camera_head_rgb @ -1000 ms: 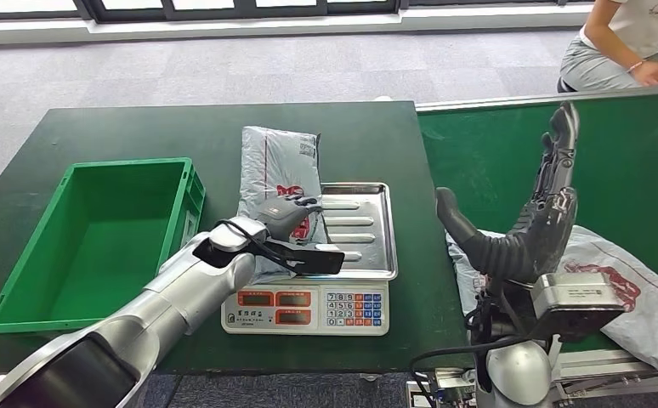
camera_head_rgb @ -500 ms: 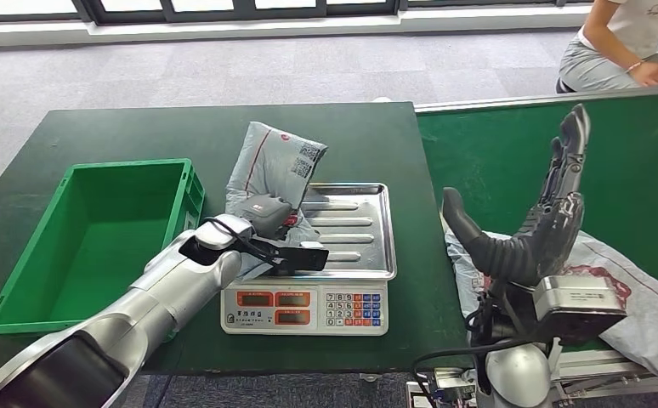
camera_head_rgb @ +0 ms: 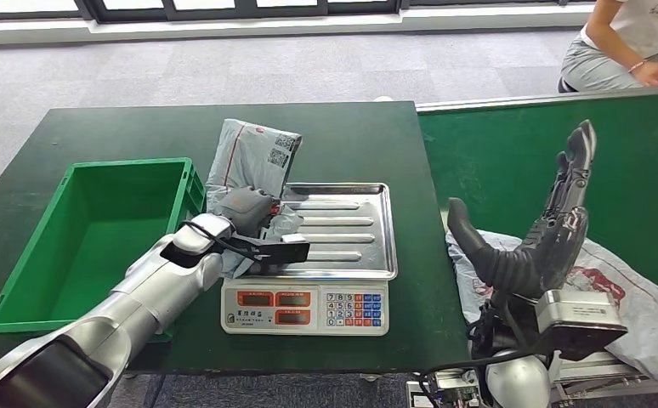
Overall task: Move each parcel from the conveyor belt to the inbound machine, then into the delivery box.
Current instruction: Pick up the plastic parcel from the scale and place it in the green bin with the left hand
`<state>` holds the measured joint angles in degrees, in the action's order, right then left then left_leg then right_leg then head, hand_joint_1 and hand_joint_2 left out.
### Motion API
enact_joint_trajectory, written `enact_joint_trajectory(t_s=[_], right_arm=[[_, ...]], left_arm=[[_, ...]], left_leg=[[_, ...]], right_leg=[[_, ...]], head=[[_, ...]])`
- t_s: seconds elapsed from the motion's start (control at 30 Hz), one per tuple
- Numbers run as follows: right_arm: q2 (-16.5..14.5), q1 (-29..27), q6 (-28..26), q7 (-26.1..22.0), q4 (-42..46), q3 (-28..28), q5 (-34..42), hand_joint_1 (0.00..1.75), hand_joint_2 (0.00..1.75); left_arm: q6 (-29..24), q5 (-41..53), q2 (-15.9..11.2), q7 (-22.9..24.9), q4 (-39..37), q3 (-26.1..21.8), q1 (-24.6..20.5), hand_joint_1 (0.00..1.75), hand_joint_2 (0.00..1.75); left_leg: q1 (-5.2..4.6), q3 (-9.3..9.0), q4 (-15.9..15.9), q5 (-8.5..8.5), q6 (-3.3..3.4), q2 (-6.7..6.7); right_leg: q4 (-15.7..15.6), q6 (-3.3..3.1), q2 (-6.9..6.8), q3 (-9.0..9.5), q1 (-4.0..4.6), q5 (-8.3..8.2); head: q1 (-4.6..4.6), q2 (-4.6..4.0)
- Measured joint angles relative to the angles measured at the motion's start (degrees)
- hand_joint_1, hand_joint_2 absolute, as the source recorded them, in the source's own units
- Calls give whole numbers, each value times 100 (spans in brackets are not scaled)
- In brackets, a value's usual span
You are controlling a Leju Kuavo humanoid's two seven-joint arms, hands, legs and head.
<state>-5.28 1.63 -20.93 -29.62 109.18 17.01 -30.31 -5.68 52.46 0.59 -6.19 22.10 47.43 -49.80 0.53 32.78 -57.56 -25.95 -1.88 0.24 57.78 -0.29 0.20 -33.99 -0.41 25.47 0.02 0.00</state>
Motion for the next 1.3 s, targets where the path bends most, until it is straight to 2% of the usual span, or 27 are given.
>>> enact_joint_trajectory(t_s=[0.53,0.6,0.67,0.73,0.87,1.07,1.3], right_arm=[[49,-21,-1,4,10,37,8,0,175],[51,-40,10,18,27,37,8,0,175],[51,-75,56,52,83,37,4,0,175],[51,-103,105,84,149,35,-8,0,175],[50,-126,147,105,227,34,-25,0,175],[50,-130,267,171,331,29,-37,0,175],[70,-203,268,128,457,-20,-24,0,175]], left_arm=[[-64,90,-79,34,124,-17,40,175,175],[-525,417,-153,336,258,-28,67,175,175],[-1410,930,-343,724,656,-118,99,175,175],[-1952,1311,-547,848,1163,-352,106,175,175],[-1826,1794,-750,823,1813,-896,169,175,175],[-2427,2531,-985,1101,2172,-1631,273,175,175],[-2899,2727,-1311,929,2360,-2945,587,175,175]], left_leg=[[-1,20,0,0,0,-2],[0,25,0,2,-2,-1],[0,38,-1,6,-6,3],[0,45,0,7,-7,4],[1,51,0,9,-6,-2],[0,56,0,9,-8,5],[4,55,0,11,-10,6]], right_leg=[[0,0,-2,-18,-1,0],[1,0,-1,-25,0,-1],[3,-3,2,-42,0,-5],[4,-6,4,-52,0,-7],[5,-5,-1,-52,2,-6],[7,-5,4,-57,1,-6],[7,-6,6,-61,6,-5]], head=[[0,0],[0,0],[0,0],[0,0],[-1,0],[1,0],[0,0]])
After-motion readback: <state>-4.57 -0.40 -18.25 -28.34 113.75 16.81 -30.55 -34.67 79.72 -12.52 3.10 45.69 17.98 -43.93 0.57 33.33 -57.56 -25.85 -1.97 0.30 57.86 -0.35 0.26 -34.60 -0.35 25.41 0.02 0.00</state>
